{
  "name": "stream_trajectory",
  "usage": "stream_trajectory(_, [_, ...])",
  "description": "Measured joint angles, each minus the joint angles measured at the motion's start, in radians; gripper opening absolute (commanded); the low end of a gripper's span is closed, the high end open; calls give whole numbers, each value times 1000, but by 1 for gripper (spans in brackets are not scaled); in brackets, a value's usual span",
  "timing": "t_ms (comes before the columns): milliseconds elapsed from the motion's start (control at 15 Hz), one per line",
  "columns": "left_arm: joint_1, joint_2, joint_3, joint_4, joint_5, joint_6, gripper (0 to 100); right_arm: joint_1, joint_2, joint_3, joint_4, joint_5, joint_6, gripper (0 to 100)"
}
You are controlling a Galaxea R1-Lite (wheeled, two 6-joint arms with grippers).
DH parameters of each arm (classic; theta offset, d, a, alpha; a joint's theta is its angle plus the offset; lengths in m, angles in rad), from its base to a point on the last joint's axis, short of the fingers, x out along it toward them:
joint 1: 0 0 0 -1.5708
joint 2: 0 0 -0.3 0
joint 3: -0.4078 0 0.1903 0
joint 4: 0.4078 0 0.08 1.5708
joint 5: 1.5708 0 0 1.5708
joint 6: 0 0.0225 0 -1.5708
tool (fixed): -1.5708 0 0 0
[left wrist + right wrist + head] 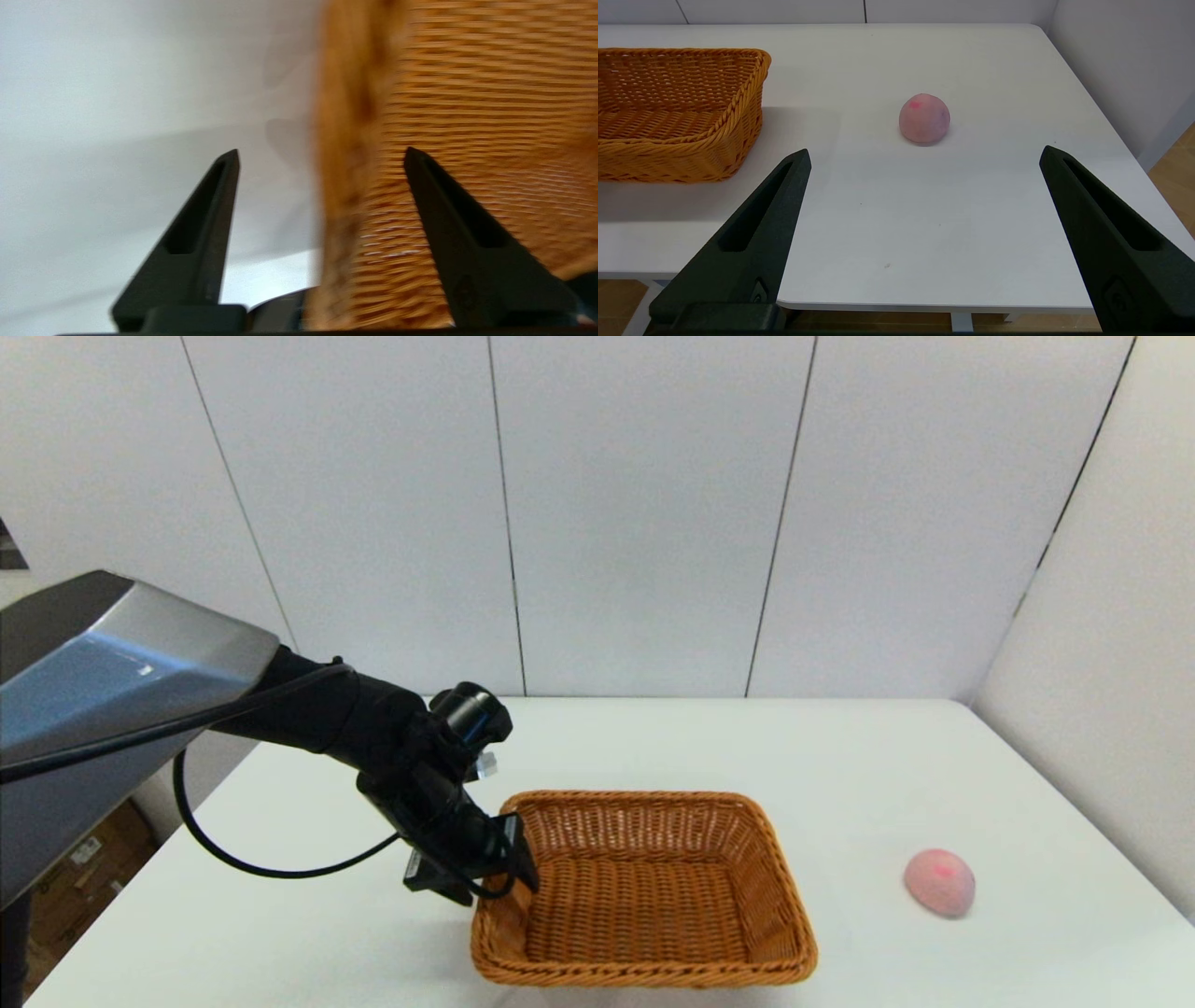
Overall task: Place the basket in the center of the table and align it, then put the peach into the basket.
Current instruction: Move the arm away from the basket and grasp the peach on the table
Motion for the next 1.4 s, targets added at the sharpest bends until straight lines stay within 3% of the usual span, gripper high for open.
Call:
stream_trajectory(133, [1, -46, -24, 65, 96, 36, 100, 0, 0, 0, 0, 0, 0, 100])
stream_trajectory(600, [29, -302, -70, 131, 213, 129, 100, 0, 0, 0, -1, 3, -10, 100])
stream_trajectory(933, [199, -566, -70, 282, 229, 302, 100, 0, 0, 0, -2, 4, -17, 100])
stream_trajectory(1133, [270, -797, 14, 350, 244, 336, 100, 0, 0, 0, -2, 3, -12, 100])
stream_trajectory(1400, [297, -1144, 286, 312, 256, 344, 100, 0, 0, 0, -1, 3, -13, 100])
